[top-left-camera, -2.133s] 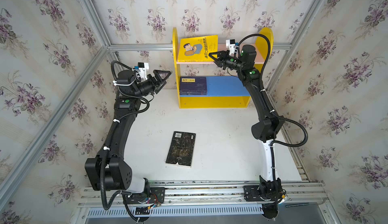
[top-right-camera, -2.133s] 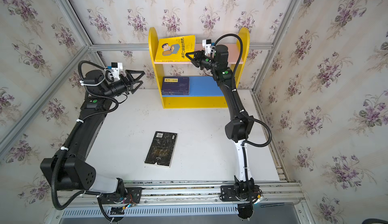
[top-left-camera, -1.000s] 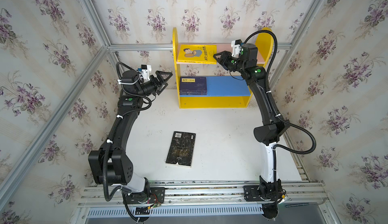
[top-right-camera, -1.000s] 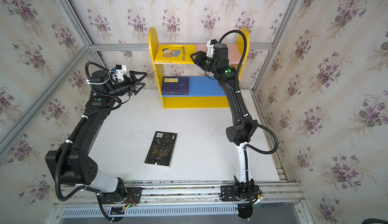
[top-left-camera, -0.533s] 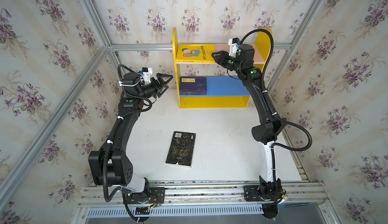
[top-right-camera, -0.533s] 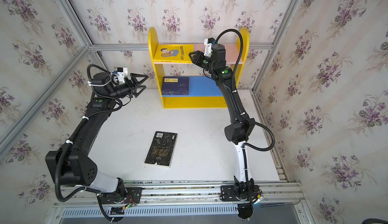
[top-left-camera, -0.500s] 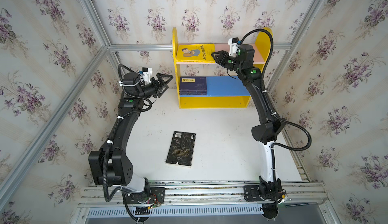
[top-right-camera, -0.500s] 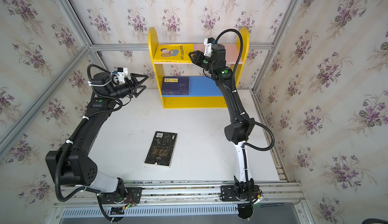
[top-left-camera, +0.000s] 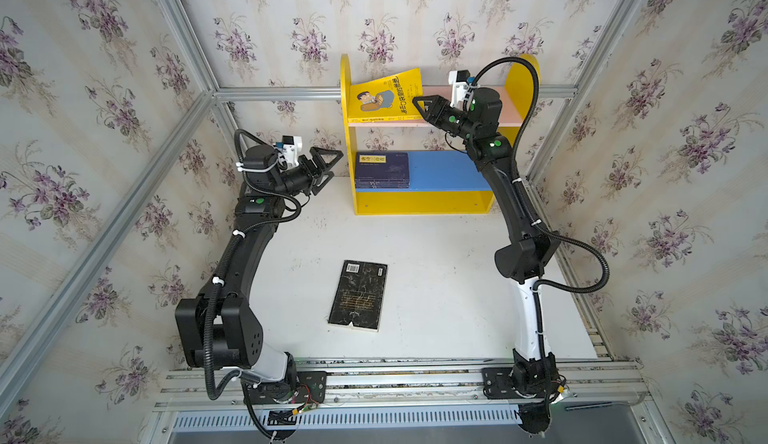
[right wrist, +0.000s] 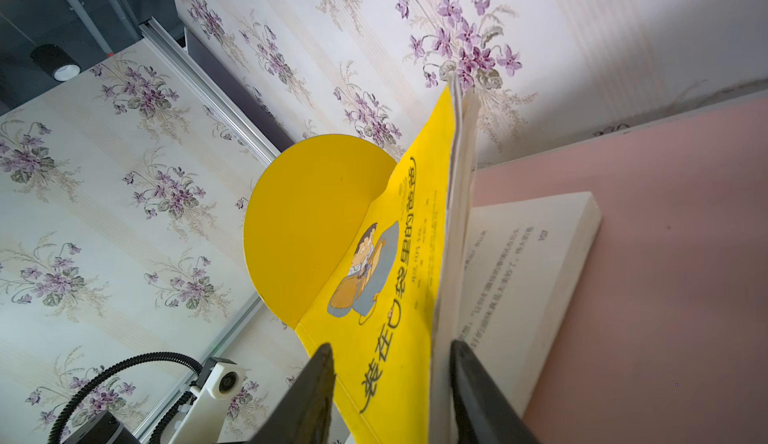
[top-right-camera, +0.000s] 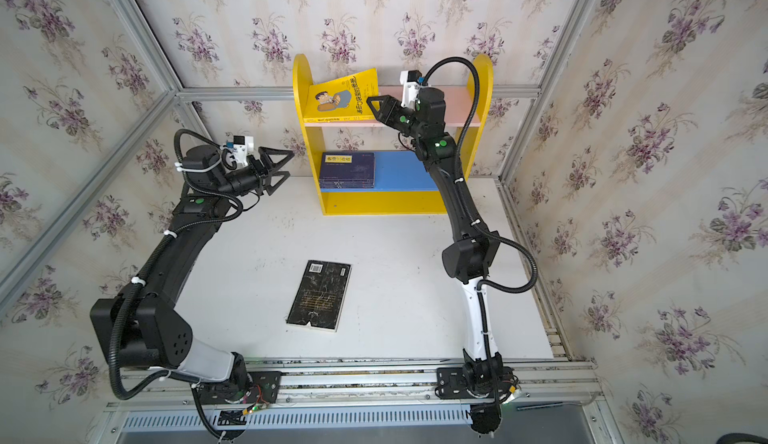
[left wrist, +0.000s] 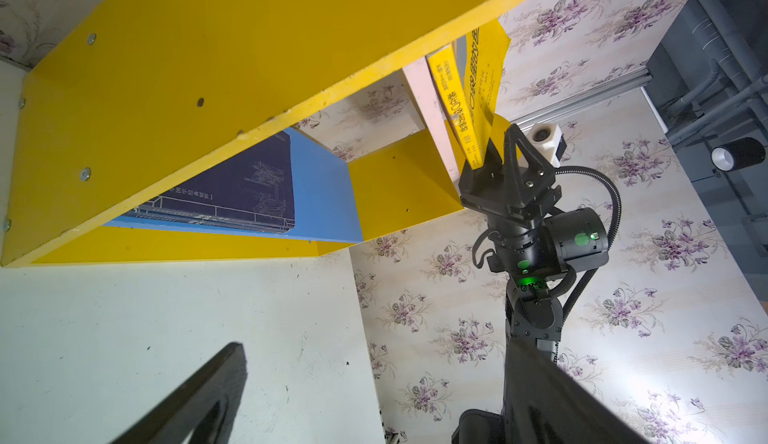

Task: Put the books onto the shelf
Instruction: 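Push the yellow book upright against the shelf side with the right gripper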

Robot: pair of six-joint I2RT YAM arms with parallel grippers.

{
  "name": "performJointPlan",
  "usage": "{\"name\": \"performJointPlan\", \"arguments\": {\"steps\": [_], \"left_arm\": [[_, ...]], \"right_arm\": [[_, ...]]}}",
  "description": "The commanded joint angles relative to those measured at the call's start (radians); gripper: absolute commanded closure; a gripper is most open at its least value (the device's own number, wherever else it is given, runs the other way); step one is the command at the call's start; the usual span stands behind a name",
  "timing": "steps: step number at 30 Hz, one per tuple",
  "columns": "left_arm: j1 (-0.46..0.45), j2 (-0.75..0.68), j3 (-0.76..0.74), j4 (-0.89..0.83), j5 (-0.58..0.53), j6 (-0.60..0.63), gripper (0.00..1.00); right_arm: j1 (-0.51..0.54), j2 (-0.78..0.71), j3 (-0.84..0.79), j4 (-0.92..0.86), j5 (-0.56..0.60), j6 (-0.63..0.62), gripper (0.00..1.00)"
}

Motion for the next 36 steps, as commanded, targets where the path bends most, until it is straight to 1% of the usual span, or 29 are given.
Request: {"name": "performJointPlan", "arguments": {"steps": [1,3,6,9,12,14,15,17,19,20,23,26,29,33,36], "left_arm": [[0.002,-0.014,-0.007,0.019,0.015,0.004,0.01],[0.002,-0.016,-0.012,0.018,0.013,0.005,0.01],[0.001,-0.018,-0.014,0.017,0.015,0.004,0.01],[0.002,-0.025,-0.024,0.017,0.015,0.004,0.01],[0.001,-0.038,-0.042,0.016,0.010,0.010,0.01],[0.002,-0.048,-0.061,0.011,0.002,0.014,0.01],[0.001,-0.055,-0.075,0.007,-0.004,0.019,0.01],[0.002,-0.069,-0.103,-0.010,-0.016,0.032,0.01],[0.002,-0.085,-0.140,-0.025,-0.028,0.045,0.01],[0.003,-0.092,-0.157,-0.029,-0.033,0.048,0.01],[0.003,-0.107,-0.198,-0.033,-0.034,0.048,0.01],[0.001,-0.116,-0.213,-0.038,-0.036,0.048,0.01],[0.001,-0.127,-0.218,-0.048,-0.039,0.055,0.01],[0.001,-0.156,-0.228,-0.074,-0.053,0.075,0.01],[0.002,-0.176,-0.240,-0.091,-0.067,0.088,0.01]], "right_arm": [[0.003,-0.008,-0.007,-0.200,0.091,-0.026,0.47],[0.002,-0.026,-0.007,-0.278,0.161,-0.040,0.43],[0.002,-0.053,-0.007,-0.378,0.265,-0.073,0.40],[0.002,-0.086,-0.007,-0.451,0.334,-0.120,0.40],[0.002,-0.128,-0.007,-0.502,0.369,-0.180,0.40],[0.002,-0.154,-0.008,-0.531,0.368,-0.217,0.40],[0.003,-0.167,-0.010,-0.542,0.349,-0.239,0.40],[0.006,-0.186,-0.015,-0.569,0.302,-0.268,0.41],[0.022,-0.206,-0.028,-0.591,0.236,-0.324,0.42],[0.033,-0.215,-0.036,-0.595,0.220,-0.354,0.43],[0.072,-0.230,-0.056,-0.600,0.219,-0.443,0.45],[0.086,-0.223,-0.059,-0.587,0.246,-0.465,0.47],[0.092,-0.217,-0.077,-0.551,0.290,-0.506,0.48],[0.106,-0.228,-0.131,-0.492,0.402,-0.574,0.48],[0.111,-0.246,-0.189,-0.420,0.439,-0.607,0.47]]}}
